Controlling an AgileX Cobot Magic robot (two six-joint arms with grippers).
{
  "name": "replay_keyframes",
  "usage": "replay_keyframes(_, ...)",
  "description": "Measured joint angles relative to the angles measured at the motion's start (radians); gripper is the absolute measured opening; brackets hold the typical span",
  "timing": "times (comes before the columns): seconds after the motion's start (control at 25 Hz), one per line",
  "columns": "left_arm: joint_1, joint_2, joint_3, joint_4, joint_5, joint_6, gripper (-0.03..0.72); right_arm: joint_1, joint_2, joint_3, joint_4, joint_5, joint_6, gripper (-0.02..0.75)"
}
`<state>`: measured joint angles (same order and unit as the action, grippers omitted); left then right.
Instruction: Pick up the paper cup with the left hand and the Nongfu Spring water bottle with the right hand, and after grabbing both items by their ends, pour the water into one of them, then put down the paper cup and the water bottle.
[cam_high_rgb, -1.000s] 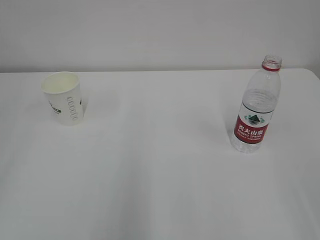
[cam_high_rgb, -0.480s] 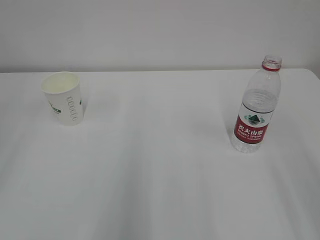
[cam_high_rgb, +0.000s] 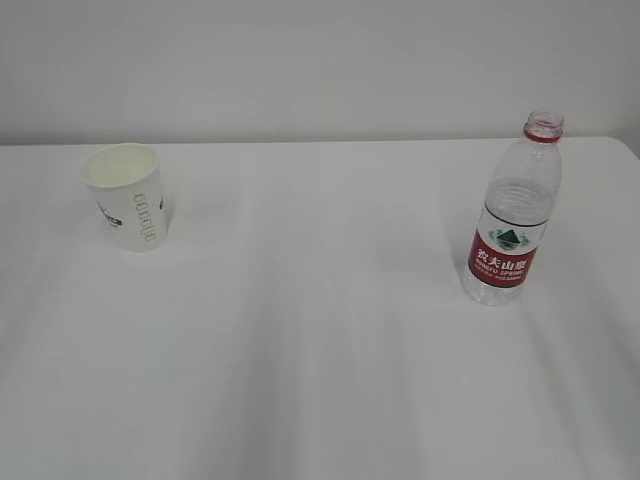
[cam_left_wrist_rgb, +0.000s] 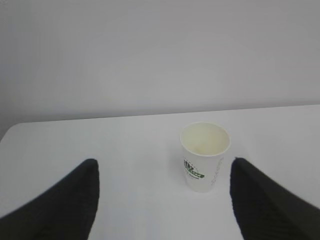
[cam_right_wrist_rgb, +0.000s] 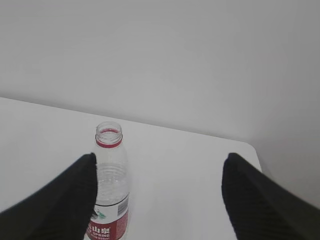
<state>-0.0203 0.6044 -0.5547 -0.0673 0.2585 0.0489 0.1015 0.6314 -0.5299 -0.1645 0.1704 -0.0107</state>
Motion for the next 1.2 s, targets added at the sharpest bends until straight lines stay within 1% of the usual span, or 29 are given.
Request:
replay_keyframes(0.28,0.000,0.083,0.000,0.002,-0.053,0.000,0.587,0.000,0.116,0.000,0.000,-0.109,0.000,0.590)
replay_keyframes(0.48,0.000,0.184,0.000,0.014,-0.139,0.000,0.587,0.000,0.209,0.000,0.000,-0.194,0.000,0.590)
replay_keyframes(0.68,0.000,0.283,0.004,0.027,-0.236,0.002,0.587,0.000,0.295,0.022,0.000,-0.316,0.002,0.590)
replay_keyframes(0.8,0.000,0.343,0.004,0.029,-0.258,0.002,0.587,0.000,0.328,0.057,0.000,-0.384,0.011,0.590)
replay_keyframes(1.0,0.000,0.433,0.063,0.020,-0.363,0.002,0.587,0.000,0.381,0.123,0.000,-0.509,0.022,0.590)
replay_keyframes(1.2,0.000,0.482,0.133,0.012,-0.499,0.002,0.587,0.000,0.436,0.170,0.000,-0.592,0.031,0.590)
